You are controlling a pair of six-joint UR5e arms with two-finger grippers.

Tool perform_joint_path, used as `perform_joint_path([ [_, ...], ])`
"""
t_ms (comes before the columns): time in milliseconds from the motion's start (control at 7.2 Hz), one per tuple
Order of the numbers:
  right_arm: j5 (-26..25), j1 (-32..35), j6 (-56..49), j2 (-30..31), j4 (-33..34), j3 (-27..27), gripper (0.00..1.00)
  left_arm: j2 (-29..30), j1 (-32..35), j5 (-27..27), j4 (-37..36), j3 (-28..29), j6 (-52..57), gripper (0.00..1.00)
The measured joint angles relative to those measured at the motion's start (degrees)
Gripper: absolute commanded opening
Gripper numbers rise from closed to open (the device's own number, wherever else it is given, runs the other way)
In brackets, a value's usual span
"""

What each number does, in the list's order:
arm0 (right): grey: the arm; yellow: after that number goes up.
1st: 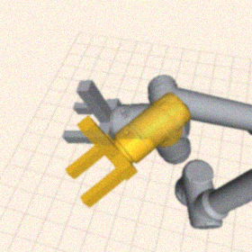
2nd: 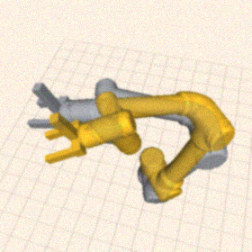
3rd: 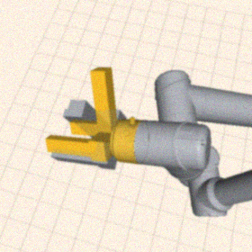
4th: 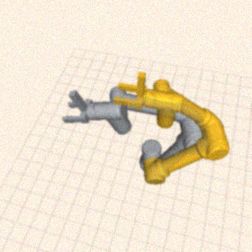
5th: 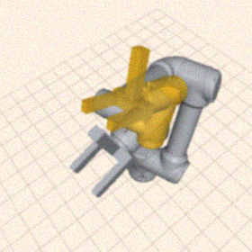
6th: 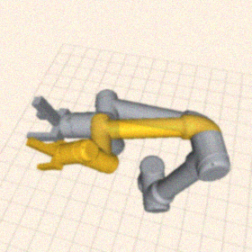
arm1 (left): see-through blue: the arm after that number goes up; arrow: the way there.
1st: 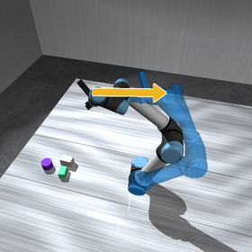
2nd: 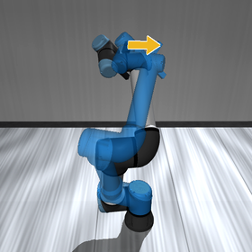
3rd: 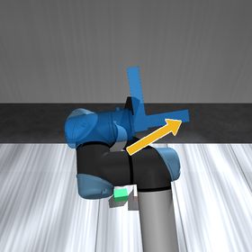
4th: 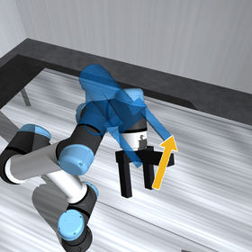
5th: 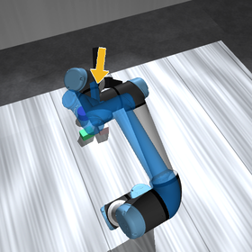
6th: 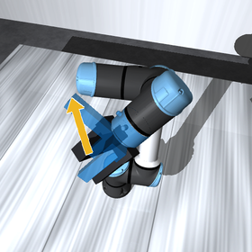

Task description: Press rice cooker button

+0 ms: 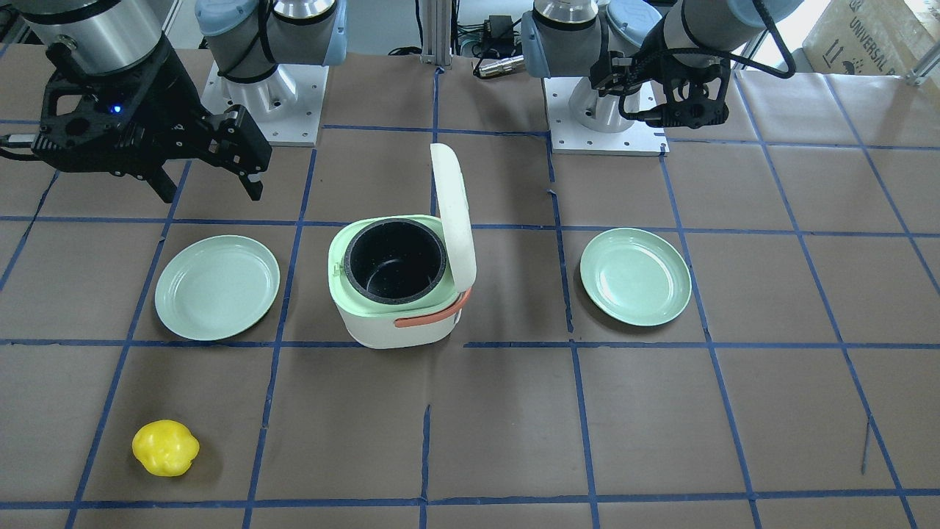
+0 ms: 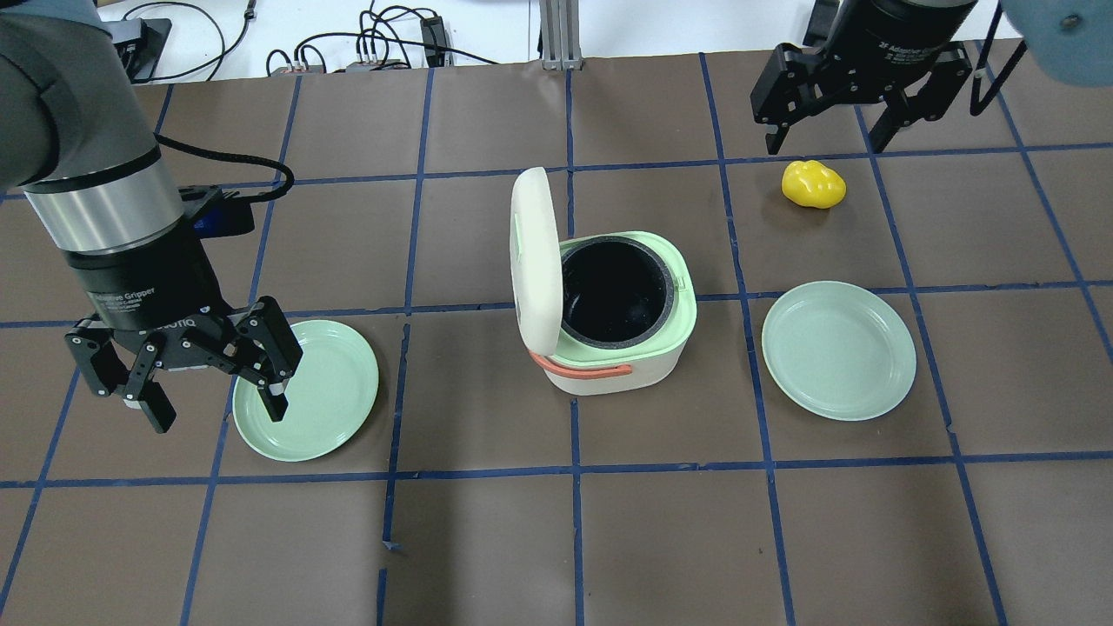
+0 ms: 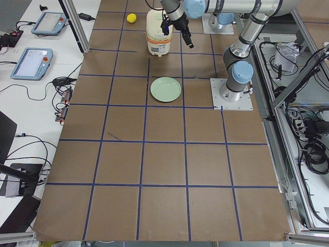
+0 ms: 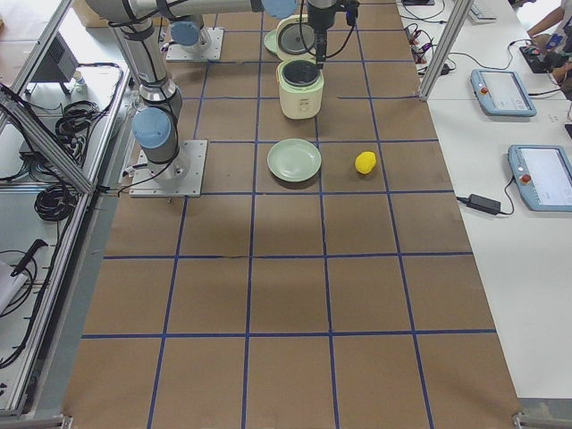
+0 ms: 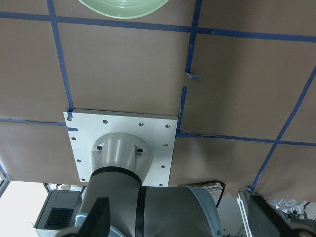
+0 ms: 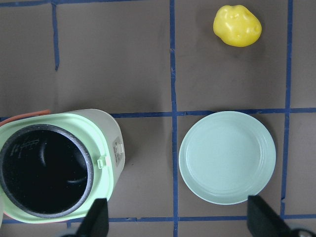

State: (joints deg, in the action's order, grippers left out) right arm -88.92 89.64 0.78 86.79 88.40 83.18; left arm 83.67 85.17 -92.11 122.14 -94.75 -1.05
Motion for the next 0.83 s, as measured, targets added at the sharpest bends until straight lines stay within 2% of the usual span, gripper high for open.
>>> perform_joint_path([
  [833,0.8,0.1,-0.1,0.0,-0.4,0.7,0.99,0.0,0.0,0.0,0.0,0.0,0.0,1.00],
])
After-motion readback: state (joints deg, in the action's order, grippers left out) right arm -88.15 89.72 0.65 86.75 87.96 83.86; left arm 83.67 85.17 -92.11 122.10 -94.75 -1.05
